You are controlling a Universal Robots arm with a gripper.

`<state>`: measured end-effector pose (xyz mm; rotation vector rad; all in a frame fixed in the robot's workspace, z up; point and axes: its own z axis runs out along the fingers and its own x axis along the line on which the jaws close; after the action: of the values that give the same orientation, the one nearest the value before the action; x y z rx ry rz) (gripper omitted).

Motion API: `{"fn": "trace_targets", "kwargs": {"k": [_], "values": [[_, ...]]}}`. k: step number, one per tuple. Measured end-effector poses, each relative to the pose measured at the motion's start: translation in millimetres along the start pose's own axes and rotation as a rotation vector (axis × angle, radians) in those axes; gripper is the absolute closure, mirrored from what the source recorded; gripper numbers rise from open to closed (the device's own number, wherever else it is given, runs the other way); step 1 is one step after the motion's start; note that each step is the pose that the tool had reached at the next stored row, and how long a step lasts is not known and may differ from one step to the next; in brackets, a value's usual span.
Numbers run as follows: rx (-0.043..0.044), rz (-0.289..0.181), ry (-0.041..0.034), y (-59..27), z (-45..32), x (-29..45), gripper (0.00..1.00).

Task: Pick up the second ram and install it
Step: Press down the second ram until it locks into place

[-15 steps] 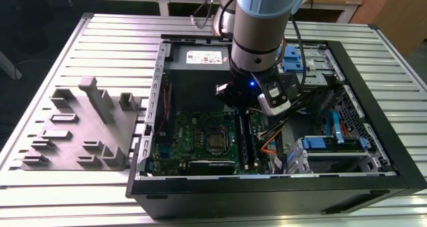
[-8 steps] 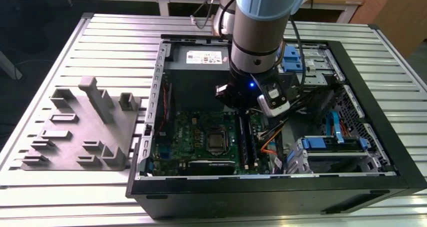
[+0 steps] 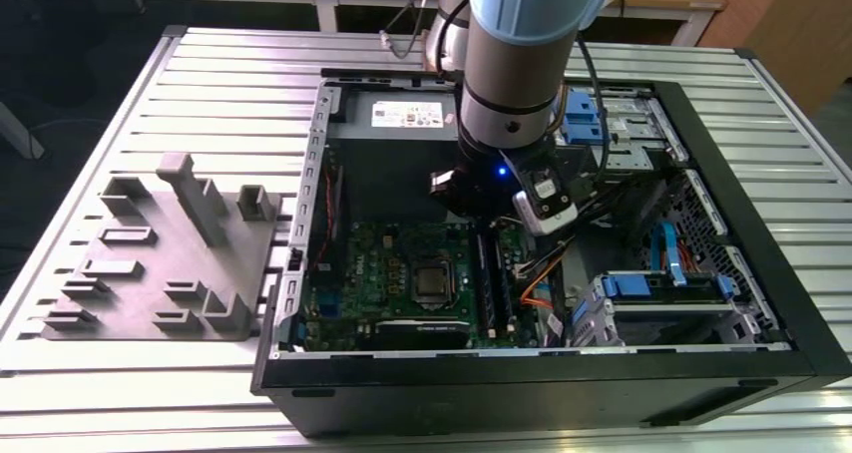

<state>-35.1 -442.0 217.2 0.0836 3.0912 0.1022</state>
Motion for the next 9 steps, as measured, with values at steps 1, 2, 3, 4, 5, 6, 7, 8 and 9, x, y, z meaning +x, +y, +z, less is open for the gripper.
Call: {"fn": "trace_targets", "kwargs": {"k": [1,2,3,4,5,6,7,8,9], "values": [[-0.0002,0.000,-0.0001,0.0,0.1,0.0,0.93],[-0.0002,0.000,-0.0001,0.0,0.2,0.0,0.93],[-0.0003,0.000,-0.0002,0.0,0.2,0.0,0.93],[-0.0003,0.000,-0.0002,0.0,0.2,0.0,0.93],[-0.0004,0.000,-0.0002,0.1,0.1,0.0,0.93],[-0.0008,0.000,-0.0004,0.1,-0.7,-0.1,0.93],[-0.0021,0.000,-0.0008,0.4,-1.8,-0.2,0.93],[-0.0017,0.000,-0.0006,0.5,-3.8,-0.2,0.93],[-0.0007,0.000,-0.0002,0.6,-6.6,-0.3,0.93]]}}
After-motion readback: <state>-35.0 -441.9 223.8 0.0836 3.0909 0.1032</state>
